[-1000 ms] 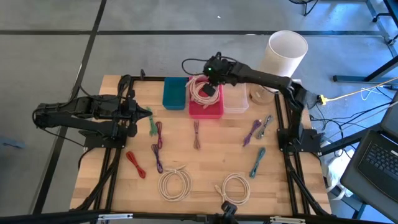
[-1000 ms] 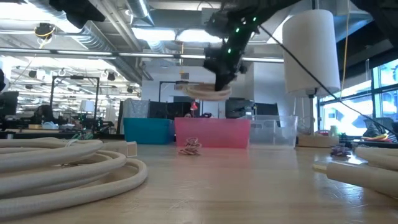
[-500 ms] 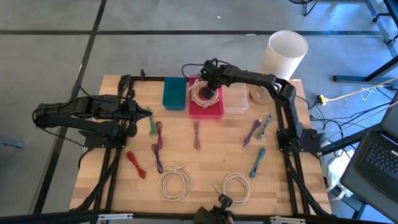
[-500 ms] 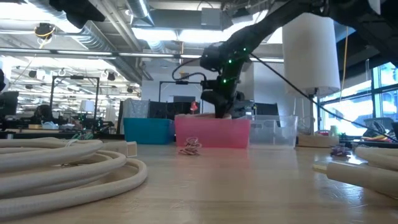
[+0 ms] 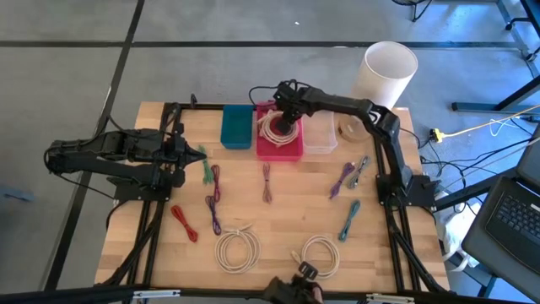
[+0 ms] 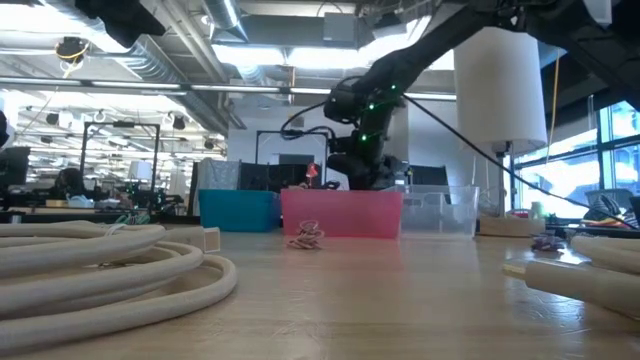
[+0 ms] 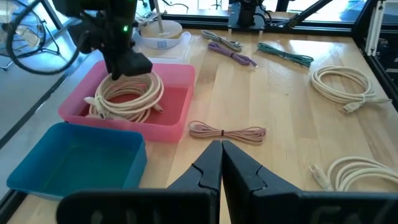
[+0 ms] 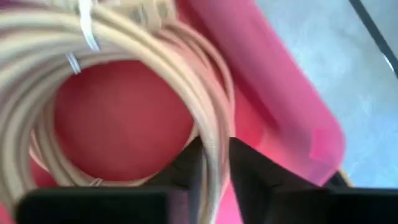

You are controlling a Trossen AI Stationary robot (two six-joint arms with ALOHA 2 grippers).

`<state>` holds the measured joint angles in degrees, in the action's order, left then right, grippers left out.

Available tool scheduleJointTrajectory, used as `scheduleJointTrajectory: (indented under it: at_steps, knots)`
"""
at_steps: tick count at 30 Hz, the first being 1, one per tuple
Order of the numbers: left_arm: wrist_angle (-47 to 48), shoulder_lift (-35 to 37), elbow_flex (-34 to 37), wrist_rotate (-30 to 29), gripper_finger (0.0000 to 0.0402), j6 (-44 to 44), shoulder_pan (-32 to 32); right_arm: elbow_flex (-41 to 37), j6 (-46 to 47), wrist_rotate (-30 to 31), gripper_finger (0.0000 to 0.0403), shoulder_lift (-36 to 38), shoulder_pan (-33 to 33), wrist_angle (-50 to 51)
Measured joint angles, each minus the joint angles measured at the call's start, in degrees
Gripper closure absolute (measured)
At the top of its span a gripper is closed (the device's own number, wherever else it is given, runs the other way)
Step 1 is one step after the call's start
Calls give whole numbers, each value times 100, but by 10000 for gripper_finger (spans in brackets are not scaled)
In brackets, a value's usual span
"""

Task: Pick & Place USB Port
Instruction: Put the light brown HDMI cable into the pink bin

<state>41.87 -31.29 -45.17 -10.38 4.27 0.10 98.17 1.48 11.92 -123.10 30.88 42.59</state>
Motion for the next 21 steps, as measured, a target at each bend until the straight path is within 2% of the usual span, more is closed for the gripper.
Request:
scheduleJointTrajectory:
  at_steps: [4,8,15,18,21]
  knots:
    - [-2,2,2,-26,398,0,0,0,2,44,247,177,-59,30]
    - [-2,2,2,-37,398,2,0,-1,117,51,216,383,-171,37]
    - [-2,2,1,-41,398,-49,0,-4,36,155,215,1162,-757,277]
    - [16,2,0,-41,398,-186,0,-4,106,155,225,1620,-1226,708]
    - [38,2,2,-41,398,-159,0,-2,451,-183,235,2019,-1854,1333]
